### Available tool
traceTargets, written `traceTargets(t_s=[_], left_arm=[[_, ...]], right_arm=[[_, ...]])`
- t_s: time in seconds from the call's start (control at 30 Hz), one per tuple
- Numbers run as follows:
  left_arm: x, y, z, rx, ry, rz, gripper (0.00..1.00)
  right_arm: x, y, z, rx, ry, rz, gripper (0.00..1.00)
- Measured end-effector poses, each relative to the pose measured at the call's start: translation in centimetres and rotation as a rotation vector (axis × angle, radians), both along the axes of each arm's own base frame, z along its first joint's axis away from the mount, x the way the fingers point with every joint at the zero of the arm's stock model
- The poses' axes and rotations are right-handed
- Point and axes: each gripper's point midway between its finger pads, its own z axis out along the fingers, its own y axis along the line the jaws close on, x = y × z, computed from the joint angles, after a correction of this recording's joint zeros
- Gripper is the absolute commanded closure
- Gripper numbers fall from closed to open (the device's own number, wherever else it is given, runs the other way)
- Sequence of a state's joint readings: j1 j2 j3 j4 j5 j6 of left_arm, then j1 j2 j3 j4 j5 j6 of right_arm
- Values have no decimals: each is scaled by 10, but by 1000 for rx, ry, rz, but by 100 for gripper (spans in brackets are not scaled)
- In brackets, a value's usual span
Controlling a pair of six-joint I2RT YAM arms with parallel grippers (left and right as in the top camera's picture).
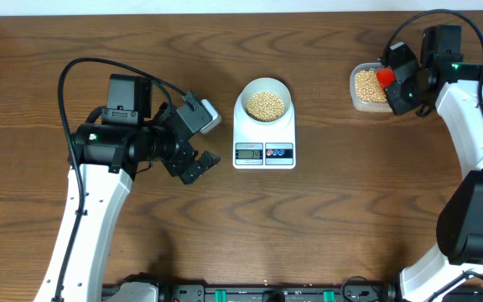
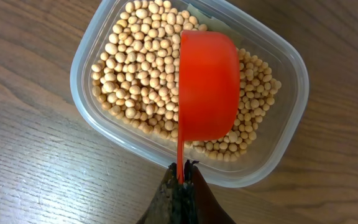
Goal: Scoop item into bowl and weigh 50g on scale
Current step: 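Lower the red scoop into the soybeans and scoop with the right gripper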
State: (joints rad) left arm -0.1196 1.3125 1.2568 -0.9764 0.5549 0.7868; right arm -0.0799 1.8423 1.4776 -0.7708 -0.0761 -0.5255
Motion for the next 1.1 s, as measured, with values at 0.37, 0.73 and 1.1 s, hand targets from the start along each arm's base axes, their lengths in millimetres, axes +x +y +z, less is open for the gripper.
traceTargets(t_s=[0.37,0.73,1.1], left_arm=[[0,0,0,0,0,0,2],[0,0,0,0,0,0,2],[0,0,0,0,0,0,2]], right_arm=[[-2,32,-4,174,19,43,99],[-6,31,-6,186,42,9,99],[-3,22,-7,134,32,-15,99]])
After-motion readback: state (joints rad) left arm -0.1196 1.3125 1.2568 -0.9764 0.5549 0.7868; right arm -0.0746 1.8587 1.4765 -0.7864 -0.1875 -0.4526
